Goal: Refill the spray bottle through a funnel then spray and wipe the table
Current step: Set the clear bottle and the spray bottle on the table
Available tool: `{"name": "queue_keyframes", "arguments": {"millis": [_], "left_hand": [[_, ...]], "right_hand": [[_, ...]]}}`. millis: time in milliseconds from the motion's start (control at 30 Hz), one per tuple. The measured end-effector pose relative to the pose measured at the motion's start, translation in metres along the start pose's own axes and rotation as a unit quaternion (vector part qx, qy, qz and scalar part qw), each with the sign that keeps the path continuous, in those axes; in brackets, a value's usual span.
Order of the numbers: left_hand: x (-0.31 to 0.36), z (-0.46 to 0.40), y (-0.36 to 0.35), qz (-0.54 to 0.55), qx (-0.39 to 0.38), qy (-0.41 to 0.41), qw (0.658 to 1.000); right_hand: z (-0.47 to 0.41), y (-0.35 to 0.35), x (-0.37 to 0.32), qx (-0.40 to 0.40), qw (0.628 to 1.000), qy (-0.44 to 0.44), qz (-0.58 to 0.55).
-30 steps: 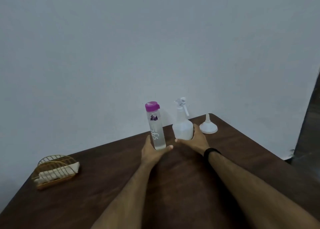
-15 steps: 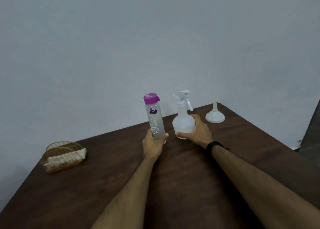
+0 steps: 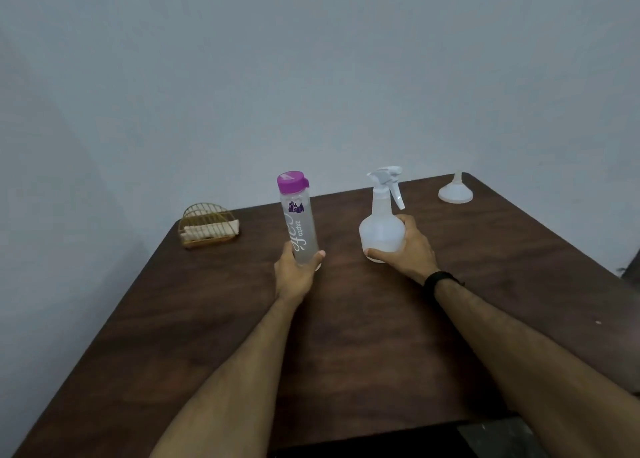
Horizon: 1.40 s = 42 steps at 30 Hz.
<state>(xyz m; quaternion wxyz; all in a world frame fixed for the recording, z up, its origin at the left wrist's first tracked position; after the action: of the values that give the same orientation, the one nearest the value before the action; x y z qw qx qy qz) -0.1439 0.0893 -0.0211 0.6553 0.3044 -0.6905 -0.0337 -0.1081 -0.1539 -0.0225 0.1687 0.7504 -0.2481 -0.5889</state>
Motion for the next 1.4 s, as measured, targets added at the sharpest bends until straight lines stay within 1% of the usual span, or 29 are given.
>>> {"name": "queue_keyframes", "arguments": {"millis": [200,300,400,500,667,733,767,833,867,900,933,967,1033,1100,1133,1167,1200,1267,1400], "left_hand": [[-0.008,0.025,0.022,-0.003,0.02,0.015,1.0],[-0.01,0.033,0.024,-0.03,0.036,0.024,0.999],[-0.009,0.043,0.025,-0.065,0.081,0.022,0.994],[-0.004,0.051,0.026,-0.116,0.136,-0.016,0.984],[-0.002,0.054,0.026,-0.113,0.103,-0.018,0.988],[0.001,0.057,0.026,-0.139,0.133,-0.062,0.979],[0.004,0.059,0.026,-0.167,0.155,-0.101,0.968],[0.009,0.066,0.023,-0.236,0.179,-0.196,0.935],[0.01,0.068,0.019,-0.264,0.17,-0.245,0.917],[0.012,0.07,0.014,-0.283,0.143,-0.289,0.903],[0.013,0.071,0.007,-0.292,0.101,-0.321,0.895],[0.014,0.072,0.0,-0.294,0.049,-0.332,0.895],[0.018,0.072,-0.016,-0.287,-0.053,-0.301,0.908],[0.023,0.07,-0.03,-0.282,-0.12,-0.218,0.927],[0.026,0.067,-0.037,-0.286,-0.15,-0.166,0.932],[0.029,0.062,-0.043,-0.299,-0.175,-0.125,0.93],[0.031,0.056,-0.049,-0.32,-0.193,-0.099,0.922],[0.032,0.045,-0.06,-0.36,-0.21,-0.075,0.906],[0.029,0.031,-0.074,-0.394,-0.201,-0.073,0.894]], "right_hand": [[0.026,-0.001,-0.008,-0.007,1.0,0.007,-0.003],[0.032,0.0,-0.009,-0.013,1.0,0.008,-0.007],[0.035,0.001,-0.009,-0.019,1.0,0.008,-0.012],[0.035,0.001,-0.01,-0.018,1.0,0.01,-0.016],[0.035,0.0,-0.012,0.002,0.999,0.023,-0.037],[0.035,0.0,-0.01,0.016,0.998,0.016,-0.057],[0.035,0.001,-0.009,0.026,0.997,0.011,-0.073],[0.035,0.002,-0.009,0.058,0.993,-0.001,-0.106],[0.034,0.004,-0.009,0.085,0.989,-0.007,-0.12],[0.033,0.006,-0.008,0.115,0.985,-0.015,-0.13],[0.031,0.009,-0.005,0.144,0.98,-0.025,-0.138],[0.028,0.014,-0.001,0.168,0.975,-0.039,-0.14],[0.021,0.026,0.011,0.191,0.971,-0.071,-0.127],[0.011,0.04,0.025,0.177,0.976,-0.09,-0.092],[0.006,0.048,0.033,0.159,0.98,-0.098,-0.066],[0.001,0.055,0.04,0.137,0.985,-0.103,-0.035],[-0.005,0.064,0.049,0.114,0.988,-0.108,0.001],[-0.017,0.077,0.064,0.074,0.989,-0.115,0.06],[-0.048,0.092,0.088,0.053,0.981,-0.116,0.143]]}}
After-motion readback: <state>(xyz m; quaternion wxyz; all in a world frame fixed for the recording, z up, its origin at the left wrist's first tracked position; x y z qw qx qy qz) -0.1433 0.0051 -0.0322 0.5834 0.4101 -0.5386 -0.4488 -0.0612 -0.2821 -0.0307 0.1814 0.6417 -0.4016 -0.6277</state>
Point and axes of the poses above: each hand's wrist, its own z-axis away from the middle knuckle, its own y-axis out of the back of the hand, x = y × z, the point moved 1 cm from there along -z, towards the middle knuckle, and after that the axes turned 3 degrees about y, right-handed, at the moved point
